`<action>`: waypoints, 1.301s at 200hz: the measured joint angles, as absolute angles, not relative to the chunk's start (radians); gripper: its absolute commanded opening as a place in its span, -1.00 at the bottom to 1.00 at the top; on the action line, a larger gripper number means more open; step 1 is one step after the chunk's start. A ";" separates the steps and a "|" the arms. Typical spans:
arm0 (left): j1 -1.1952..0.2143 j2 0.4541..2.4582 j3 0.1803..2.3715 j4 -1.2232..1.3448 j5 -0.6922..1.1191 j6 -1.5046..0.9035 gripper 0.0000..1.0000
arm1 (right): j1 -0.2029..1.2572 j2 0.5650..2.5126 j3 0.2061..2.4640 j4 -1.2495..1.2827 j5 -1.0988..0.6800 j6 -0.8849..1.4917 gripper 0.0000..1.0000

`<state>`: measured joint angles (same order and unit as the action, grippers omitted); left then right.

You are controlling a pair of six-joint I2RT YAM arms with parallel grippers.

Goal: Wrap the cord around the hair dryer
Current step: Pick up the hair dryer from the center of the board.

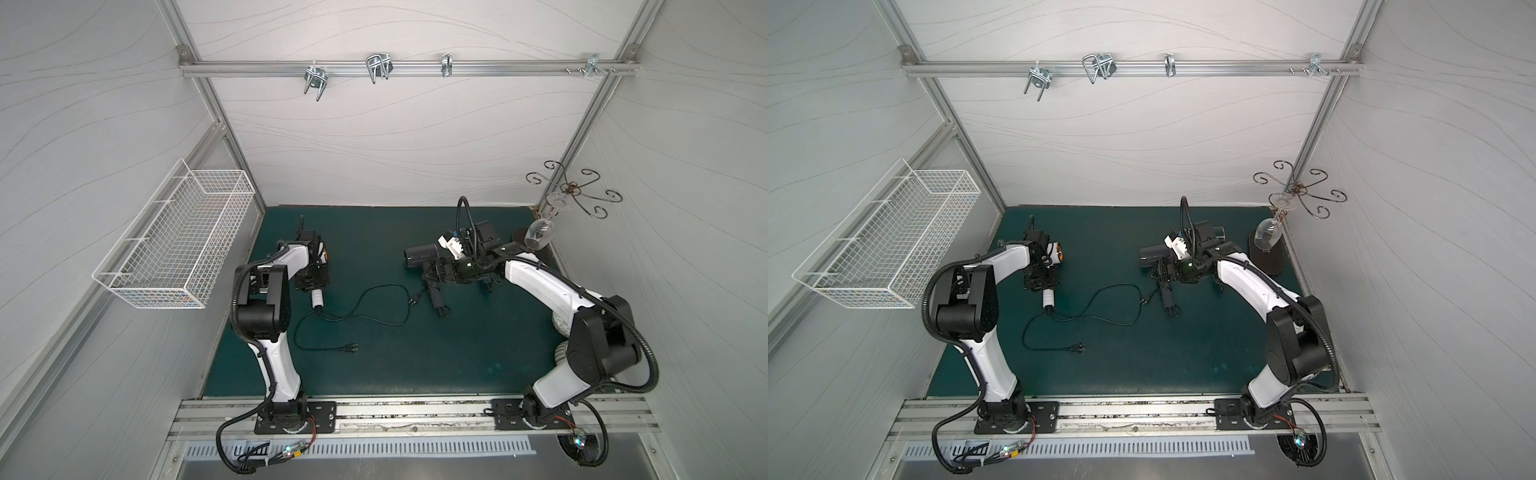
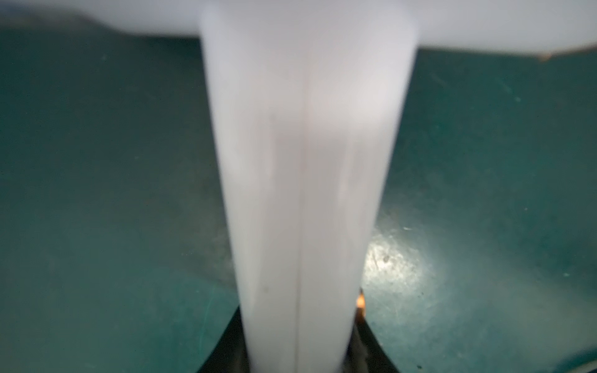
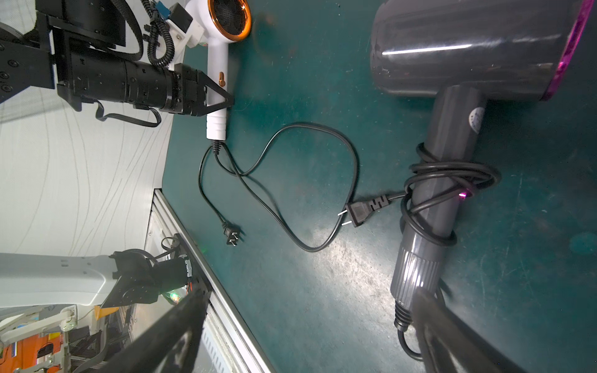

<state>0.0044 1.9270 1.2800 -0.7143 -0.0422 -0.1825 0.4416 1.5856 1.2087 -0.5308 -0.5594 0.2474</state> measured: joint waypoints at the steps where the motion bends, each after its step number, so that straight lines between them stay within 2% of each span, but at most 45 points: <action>1: 0.004 1.927 1.280 -0.715 -0.042 -0.183 -0.99 | 0.441 1.586 1.208 -0.531 -0.560 0.247 0.98; 73: -0.086 1.893 1.271 -0.700 -0.048 -0.163 -1.00 | 0.424 1.586 1.203 -0.516 -0.585 0.248 0.98; 146: -0.163 1.667 1.271 -0.691 -0.058 -0.156 -1.00 | 0.411 1.586 1.203 -0.480 -0.628 0.282 0.98; 216: -0.368 1.628 1.302 -0.680 -0.044 -0.222 -1.00 | 0.426 1.586 1.207 -0.315 -0.683 0.400 0.98; 260: -0.481 1.628 1.348 -0.657 -0.039 -0.274 -1.00 | 0.514 1.591 1.207 -0.141 -0.689 0.506 0.98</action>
